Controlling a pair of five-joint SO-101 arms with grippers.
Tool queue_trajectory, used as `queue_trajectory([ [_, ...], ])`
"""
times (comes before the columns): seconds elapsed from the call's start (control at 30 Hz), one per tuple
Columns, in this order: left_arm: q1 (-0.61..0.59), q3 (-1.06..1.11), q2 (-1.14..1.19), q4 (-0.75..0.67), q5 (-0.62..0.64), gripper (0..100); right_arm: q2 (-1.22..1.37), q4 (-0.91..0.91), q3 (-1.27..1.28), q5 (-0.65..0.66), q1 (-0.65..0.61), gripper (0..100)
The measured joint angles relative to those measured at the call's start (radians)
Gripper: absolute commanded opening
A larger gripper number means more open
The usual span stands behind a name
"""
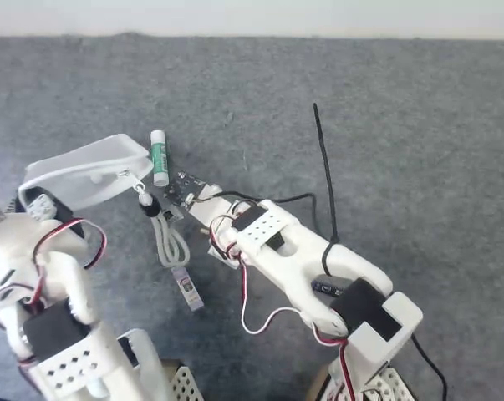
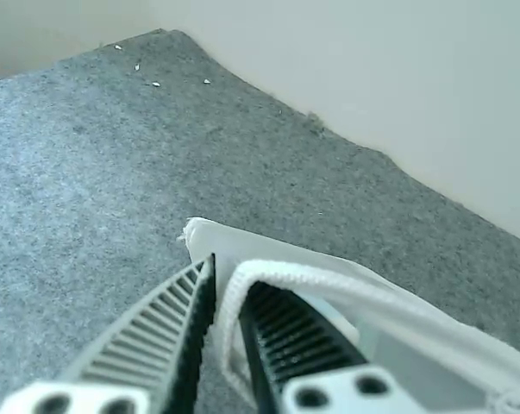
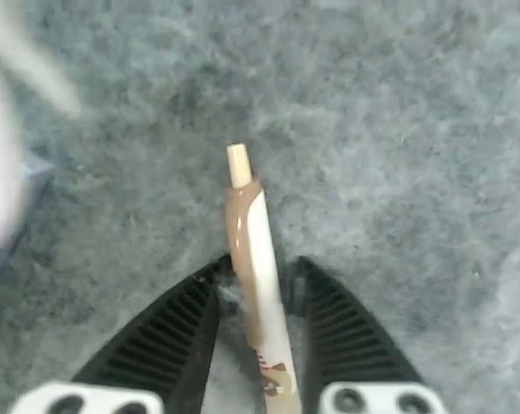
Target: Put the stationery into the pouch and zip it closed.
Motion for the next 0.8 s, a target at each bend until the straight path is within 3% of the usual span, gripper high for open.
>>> queue_trajectory([
  [0.7,0.000,0.000,0.000,0.000,0.000,1,0.000,0.005,0.000,-0.005,0.087,0.3],
  [0.8,0.000,0.000,0.000,0.000,0.000,1,0.000,0.005,0.000,-0.075,0.098,0.6],
])
